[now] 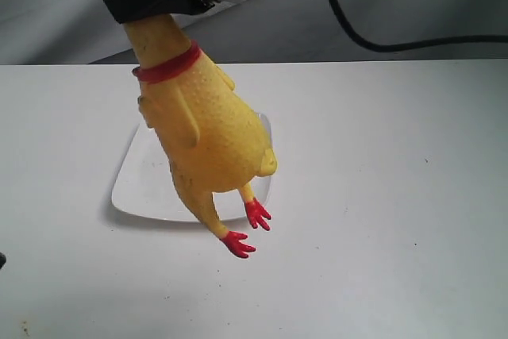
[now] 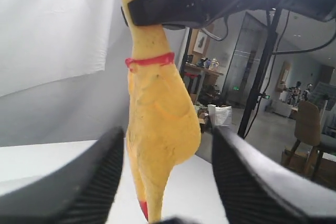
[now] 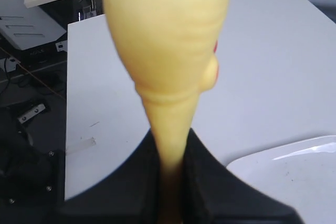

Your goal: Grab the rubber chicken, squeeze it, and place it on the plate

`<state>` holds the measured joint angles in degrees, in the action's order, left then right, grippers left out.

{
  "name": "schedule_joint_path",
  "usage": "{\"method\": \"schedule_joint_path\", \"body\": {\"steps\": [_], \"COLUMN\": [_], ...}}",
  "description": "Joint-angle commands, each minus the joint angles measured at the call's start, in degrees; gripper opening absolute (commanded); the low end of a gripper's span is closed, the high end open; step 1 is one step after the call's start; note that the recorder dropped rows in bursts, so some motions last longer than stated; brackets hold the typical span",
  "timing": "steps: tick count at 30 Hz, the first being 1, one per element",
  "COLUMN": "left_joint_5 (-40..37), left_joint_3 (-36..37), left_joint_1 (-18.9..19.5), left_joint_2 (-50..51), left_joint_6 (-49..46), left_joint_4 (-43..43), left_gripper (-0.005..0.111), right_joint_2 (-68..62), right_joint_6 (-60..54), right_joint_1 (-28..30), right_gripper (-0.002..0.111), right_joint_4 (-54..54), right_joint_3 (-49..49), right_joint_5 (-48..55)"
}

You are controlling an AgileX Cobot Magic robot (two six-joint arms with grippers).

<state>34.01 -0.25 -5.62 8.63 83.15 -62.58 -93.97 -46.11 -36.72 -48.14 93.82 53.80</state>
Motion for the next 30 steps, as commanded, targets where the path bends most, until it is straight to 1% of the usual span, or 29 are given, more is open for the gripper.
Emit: {"method": "schedule_joint_path", "body": {"steps": [1, 2, 4, 5, 8, 11, 15, 20, 25, 30], "left_joint_5": [-0.9, -0.8, 0.5, 2.3, 6.3, 6.1, 5.2, 10.8, 12.0, 20.6], "left_joint_3": [0.3, 0.3, -0.5, -1.5, -4.8, -8.0, -11.6, -15.5, -19.0, -22.0], "left_joint_1": [-0.3, -0.3, -0.3, -0.3, -0.3, -0.3, -0.3, -0.4, -0.4, -0.4], "left_joint_2": [1.5, 2.6, 5.8, 8.2, 15.6, 23.6, 33.6, 44.5, 53.3, 59.3], "left_joint_6": [2.3, 2.8, 4.0, 4.0, 0.2, -4.4, -10.7, -18.5, -22.7, -25.2], "left_joint_4": [0.7, -1.2, -6.8, -9.1, -9.7, -9.7, -6.4, -1.2, -0.3, 1.0], "left_gripper": [0.074, 0.076, 0.076, 0.076, 0.076, 0.076, 0.076, 0.076, 0.076, 0.076], "right_joint_2": [0.2, 0.0, -0.3, -0.5, -1.5, -2.1, -2.1, -2.2, -2.2, -2.2], "right_joint_6": [0.3, 0.9, 1.7, 1.7, 1.6, 1.6, 1.6, 1.6, 1.7, 1.7], "right_joint_1": [0.1, -0.2, -0.8, -1.3, -3.1, -3.8, -3.9, -3.9, -3.9, -3.9], "right_gripper": [0.000, 0.000, 0.000, 0.000, 0.000, 0.000, 0.000, 0.000, 0.000, 0.000], "right_joint_4": [-1.3, -1.3, -1.3, -0.8, -0.4, -0.3, -0.3, -0.3, -0.5, -0.5], "right_joint_3": [0.2, 0.2, 0.2, 0.2, 0.2, 0.2, 0.2, 0.2, 0.2, 0.2], "right_joint_5": [-3.1, -3.6, -4.7, -5.3, -6.4, -7.2, -8.6, -9.0, -8.4, -7.1]}}
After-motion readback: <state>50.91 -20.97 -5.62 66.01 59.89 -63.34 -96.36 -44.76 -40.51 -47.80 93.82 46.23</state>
